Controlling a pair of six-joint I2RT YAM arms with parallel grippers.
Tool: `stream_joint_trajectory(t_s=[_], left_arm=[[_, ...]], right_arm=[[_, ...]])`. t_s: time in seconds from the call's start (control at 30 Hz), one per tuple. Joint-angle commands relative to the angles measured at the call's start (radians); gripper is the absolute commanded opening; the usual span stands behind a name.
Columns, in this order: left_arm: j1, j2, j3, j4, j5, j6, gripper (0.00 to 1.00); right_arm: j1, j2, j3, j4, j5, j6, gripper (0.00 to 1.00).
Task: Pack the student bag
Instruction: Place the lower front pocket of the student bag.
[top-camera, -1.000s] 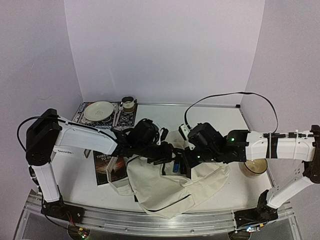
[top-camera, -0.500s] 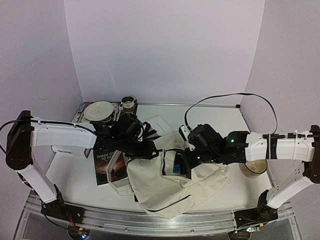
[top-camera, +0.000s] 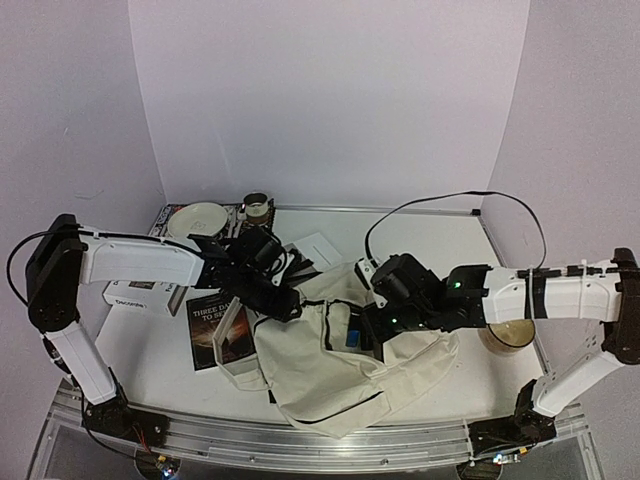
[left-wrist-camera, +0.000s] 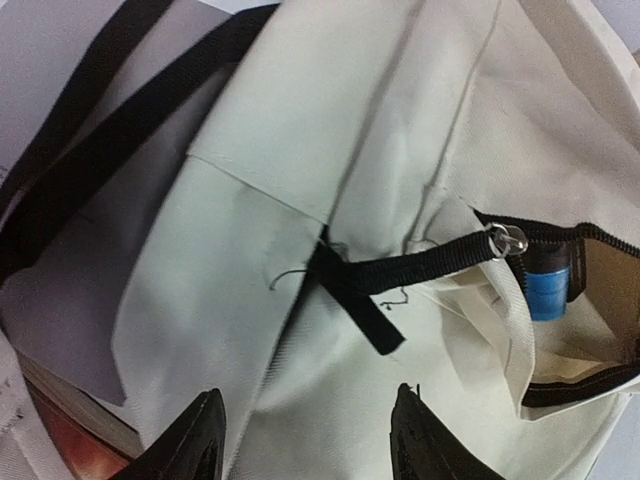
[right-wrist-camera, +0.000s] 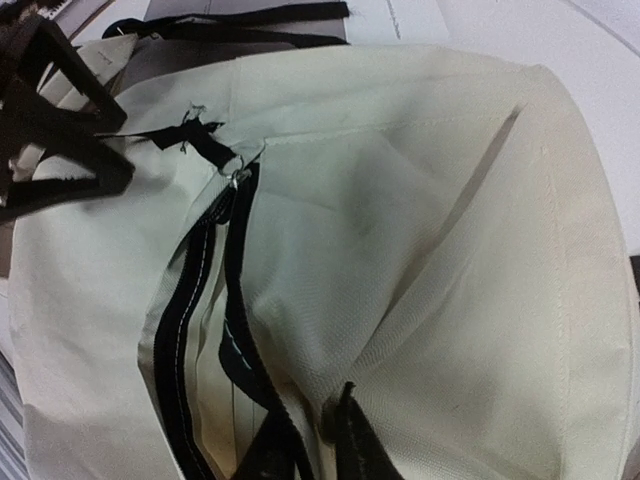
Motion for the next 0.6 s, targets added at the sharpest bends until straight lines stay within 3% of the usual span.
stream_joint_trajectory(t_s=[0.0, 0.17, 0.27, 0.57], left_arm=[[0.036, -0.070, 0.018, -0.012, -0.024, 0.038, 0.57], [0.063, -0.116, -0.034, -0.012, -0.022, 0.022, 0.57], [0.092, -0.128, -0.063, -0.010, -0.006, 0.007, 0.58], [0.116, -0.153, -0.102, -0.007, 0.027, -0.011, 0.59]], right_arm=[[0.006, 0.027, 0.086, -0.121, -0.077, -0.003, 0.33], [0.007, 0.058, 0.213, -0.211, -0.144, -0.058, 0.52], [0.006, 0.116, 0.311, -0.254, -0.160, -0.100, 0.58], [0.005, 0.387, 0.615, -0.360, -0.113, -0.269, 0.57]])
